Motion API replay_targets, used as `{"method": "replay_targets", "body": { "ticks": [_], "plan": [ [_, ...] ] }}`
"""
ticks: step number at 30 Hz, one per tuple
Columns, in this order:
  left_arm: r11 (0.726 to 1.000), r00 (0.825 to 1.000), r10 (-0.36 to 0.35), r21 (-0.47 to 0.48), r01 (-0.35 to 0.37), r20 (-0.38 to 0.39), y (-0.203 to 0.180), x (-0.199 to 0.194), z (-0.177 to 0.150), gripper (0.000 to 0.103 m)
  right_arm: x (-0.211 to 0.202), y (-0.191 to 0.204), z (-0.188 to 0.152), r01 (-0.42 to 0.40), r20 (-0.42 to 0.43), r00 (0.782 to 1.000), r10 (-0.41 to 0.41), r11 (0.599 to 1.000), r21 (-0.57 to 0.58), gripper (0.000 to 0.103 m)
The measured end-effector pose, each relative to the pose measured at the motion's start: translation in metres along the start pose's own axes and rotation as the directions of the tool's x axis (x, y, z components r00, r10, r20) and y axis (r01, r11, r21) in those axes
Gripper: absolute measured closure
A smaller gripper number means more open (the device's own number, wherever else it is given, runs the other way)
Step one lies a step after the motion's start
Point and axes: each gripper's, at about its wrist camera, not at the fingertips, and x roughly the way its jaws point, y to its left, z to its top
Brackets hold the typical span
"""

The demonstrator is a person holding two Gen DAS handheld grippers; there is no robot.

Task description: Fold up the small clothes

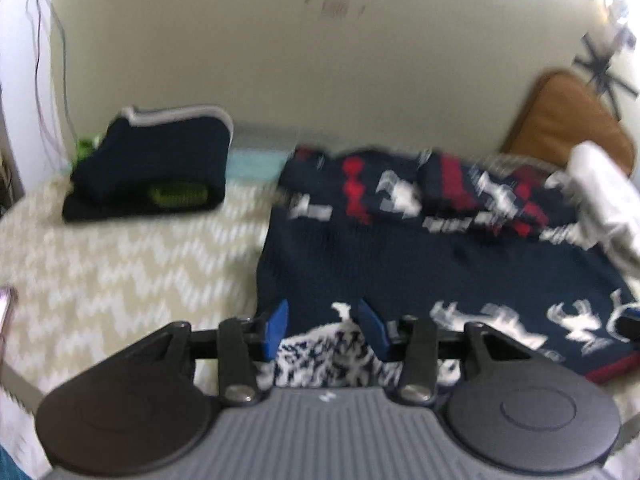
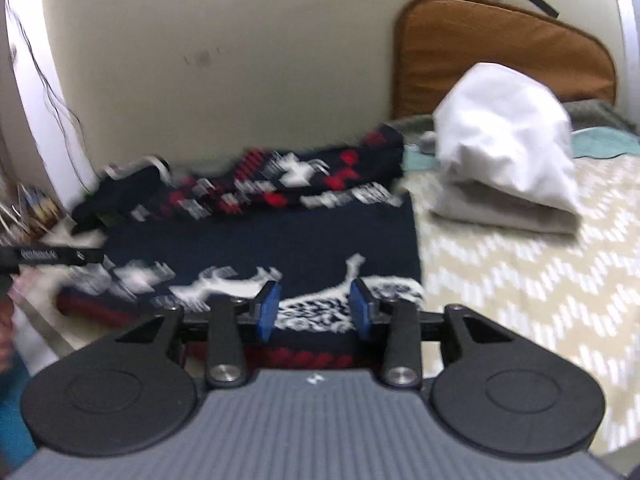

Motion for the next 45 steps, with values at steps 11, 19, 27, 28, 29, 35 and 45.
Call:
{"method": "replay_targets", "body": {
  "ticks": [11, 19, 27, 28, 29, 35, 45],
  "plan": [
    [0.992, 0.991, 0.102, 0.064, -0.108, 0.083, -0.018, -0.007, -0.022, 0.061, -0.012, -0.018, -0.007, -0.071, 0.056, 0.996, 0.065, 0.99, 0.122, 0.064],
    [0.99, 0.99, 0.112, 0.071, -0.118, 0.09, -0.019, -0.006, -0.022, 0.06, -0.016, -0.019, -0.007, -0.091, 0.07, 0.994, 0.082, 0.986, 0.137, 0.063],
    [0.987, 0.987, 0.13, 0.083, -0.138, 0.099, -0.022, -0.006, -0.023, 0.056, -0.027, -0.02, -0.009, -0.099, 0.13, 0.988, 0.08, 0.985, 0.142, 0.049],
    [0.987, 0.986, 0.132, 0.084, -0.141, 0.1, -0.023, -0.006, -0.023, 0.056, -0.028, -0.02, -0.01, -0.1, 0.139, 0.987, 0.08, 0.984, 0.144, 0.048],
    [0.986, 0.986, 0.133, 0.085, -0.142, 0.1, -0.023, -0.005, -0.023, 0.056, -0.029, -0.02, -0.01, -0.098, 0.142, 0.987, 0.077, 0.984, 0.147, 0.047],
    [0.984, 0.984, 0.151, 0.081, -0.16, 0.098, -0.022, -0.005, -0.023, 0.04, -0.023, -0.018, -0.008, -0.063, 0.106, 0.993, 0.047, 0.987, 0.146, 0.047],
    [0.99, 0.99, 0.138, -0.043, -0.137, 0.016, 0.0, 0.004, -0.02, 0.001, -0.023, -0.02, -0.008, -0.062, 0.101, 0.994, 0.047, 0.988, 0.143, 0.047]
  ]
}}
